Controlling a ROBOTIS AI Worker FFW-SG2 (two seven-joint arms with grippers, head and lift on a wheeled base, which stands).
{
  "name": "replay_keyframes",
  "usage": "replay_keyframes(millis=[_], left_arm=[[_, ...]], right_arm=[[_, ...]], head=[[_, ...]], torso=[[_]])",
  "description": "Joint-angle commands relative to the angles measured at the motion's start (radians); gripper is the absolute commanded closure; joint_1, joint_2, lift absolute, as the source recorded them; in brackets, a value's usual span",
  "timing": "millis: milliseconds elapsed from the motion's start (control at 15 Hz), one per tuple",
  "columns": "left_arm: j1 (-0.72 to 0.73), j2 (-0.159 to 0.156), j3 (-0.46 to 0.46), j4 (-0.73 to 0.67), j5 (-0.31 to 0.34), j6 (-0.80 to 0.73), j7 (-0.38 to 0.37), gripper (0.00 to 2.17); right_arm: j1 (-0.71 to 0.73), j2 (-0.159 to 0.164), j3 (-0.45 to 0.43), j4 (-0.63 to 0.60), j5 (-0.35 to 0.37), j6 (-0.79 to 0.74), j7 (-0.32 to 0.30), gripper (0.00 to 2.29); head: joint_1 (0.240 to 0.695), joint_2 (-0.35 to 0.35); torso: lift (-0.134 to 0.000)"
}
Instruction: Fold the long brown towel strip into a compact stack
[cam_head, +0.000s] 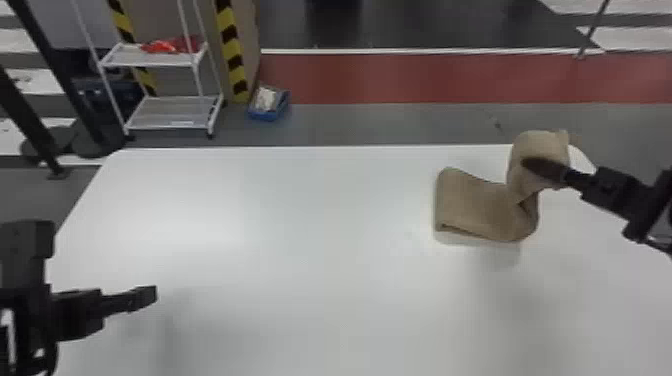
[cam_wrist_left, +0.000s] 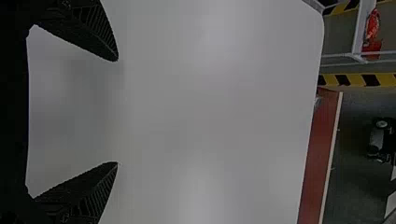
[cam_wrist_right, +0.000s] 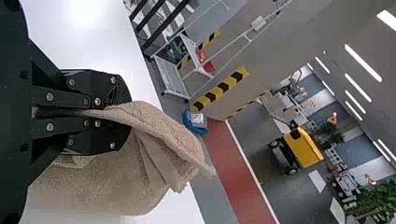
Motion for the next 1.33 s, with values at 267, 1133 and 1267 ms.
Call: replay_keyframes(millis=[267, 1133, 1267], left_arm=[[-0.023, 0.023, 0.004, 0.066, 0.008, -0.033, 0.002, 0.08], [-0.056, 0.035, -0.007, 0.123, 0.006, -0.058, 0.002, 0.08], [-0.054, 0.032, -0.01, 0.122, 0.006, -0.058, -0.001, 0.08]], right_arm=[[-0.005, 0.037, 0.144, 0.018, 0.143, -0.003, -0.006, 1.39], [-0.035, -0.049, 0.042, -0.065, 0.137, 0.227, 0.009, 1.39], [-0.043, -0.03, 0.109, -0.045, 0.179, 0.231, 0.006, 1.39]], head=[[0.695, 0.131], [0.695, 0.053], [0.695, 0.063]], torso=[[-0.123], [-0.123], [-0.123]])
